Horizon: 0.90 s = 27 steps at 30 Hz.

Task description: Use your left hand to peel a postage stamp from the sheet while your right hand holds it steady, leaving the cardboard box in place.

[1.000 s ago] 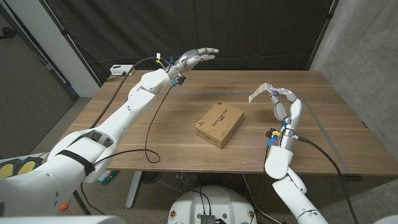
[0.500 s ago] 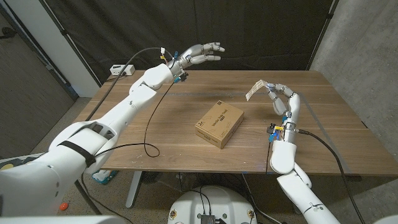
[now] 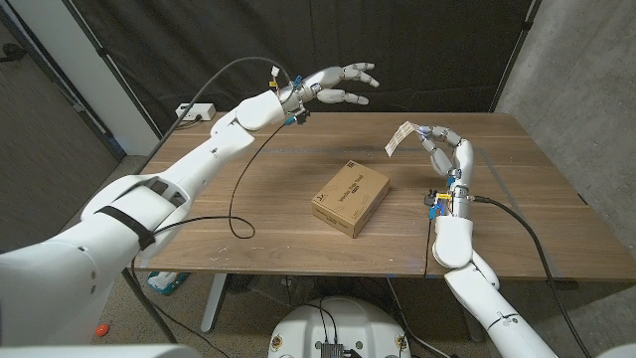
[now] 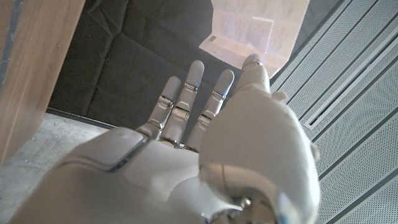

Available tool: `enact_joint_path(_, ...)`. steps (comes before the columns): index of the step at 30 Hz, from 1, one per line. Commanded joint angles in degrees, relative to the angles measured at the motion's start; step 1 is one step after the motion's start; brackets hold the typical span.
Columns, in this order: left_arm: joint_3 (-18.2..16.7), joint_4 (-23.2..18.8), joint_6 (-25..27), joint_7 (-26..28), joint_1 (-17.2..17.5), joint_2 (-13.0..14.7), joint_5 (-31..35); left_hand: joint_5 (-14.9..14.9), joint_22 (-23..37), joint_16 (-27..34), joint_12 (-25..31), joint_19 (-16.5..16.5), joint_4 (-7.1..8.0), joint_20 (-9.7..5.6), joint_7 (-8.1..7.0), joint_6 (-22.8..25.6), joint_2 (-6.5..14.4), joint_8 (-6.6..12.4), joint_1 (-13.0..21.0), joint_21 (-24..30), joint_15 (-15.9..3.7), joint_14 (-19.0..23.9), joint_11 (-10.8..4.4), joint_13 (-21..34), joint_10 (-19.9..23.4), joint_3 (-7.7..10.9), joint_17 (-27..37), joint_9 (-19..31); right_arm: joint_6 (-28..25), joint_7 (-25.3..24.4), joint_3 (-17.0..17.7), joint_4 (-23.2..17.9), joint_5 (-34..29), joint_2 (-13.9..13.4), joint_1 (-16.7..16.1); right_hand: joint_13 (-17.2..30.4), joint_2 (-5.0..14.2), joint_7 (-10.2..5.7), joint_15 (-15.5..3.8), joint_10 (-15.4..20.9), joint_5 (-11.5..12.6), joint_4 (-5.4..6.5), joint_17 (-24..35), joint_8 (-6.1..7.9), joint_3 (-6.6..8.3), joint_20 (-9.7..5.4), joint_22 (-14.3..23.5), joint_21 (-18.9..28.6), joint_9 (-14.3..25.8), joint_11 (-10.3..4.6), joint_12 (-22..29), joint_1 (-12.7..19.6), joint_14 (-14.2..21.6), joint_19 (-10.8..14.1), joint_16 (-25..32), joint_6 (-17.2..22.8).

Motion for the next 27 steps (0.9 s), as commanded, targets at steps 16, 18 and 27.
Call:
enact_joint_path(16,4.2,-2.3,-4.4,-0.1,-2.9,0.3,6.7,0.6,0.1,-0.2,-0.2,0.2,0.69,-0.29,-0.07,2.5,-1.0,0.33,2.2,-0.7,-0.95,-2.1,-0.57,0.1,-1.1,-0.97,0.3,0.4,3.2,0.2,-3.2,4.7,-0.9,0.2,5.3,0.5,0.06,1.89,-9.89,1.6,0.2,-0.69,0.5,-0.12,0.15,-1.47,0.1,-0.3,-0.3,-0.04,0.3,-0.1,0.8,-0.6,-0.4,1.5)
enact_joint_path(18,4.4,-2.2,-4.5,-0.7,-3.1,0.3,6.3,0.6,0.0,-0.2,-0.2,0.4,0.67,-0.38,-0.08,2.6,-1.0,0.32,2.4,-0.6,-1.07,-2.2,-0.62,0.1,-1.1,-1.01,0.2,0.4,3.3,0.0,-3.3,5.0,-0.7,0.5,5.6,0.5,0.06,1.9,-9.9,1.7,0.2,-0.72,0.5,-0.13,0.17,-1.41,0.1,-0.3,-0.3,-0.04,0.3,-0.1,0.9,-0.5,-0.4,1.5)
enact_joint_path(27,5.0,-2.6,-3.9,-1.8,-3.5,0.6,6.7,0.7,-0.1,-0.6,-0.2,0.6,0.79,-0.51,-0.05,3.5,-1.0,0.54,3.8,-1.0,-1.44,-4.3,-0.52,0.1,-1.7,-1.27,0.1,0.6,4.0,-1.7,-3.3,6.2,-3.1,0.9,6.3,0.7,0.06,2.06,-9.91,1.9,0.0,-0.89,0.8,-0.14,0.33,-1.33,0.1,-0.4,-0.4,-0.04,0.3,0.0,1.4,-0.5,-0.3,1.6)
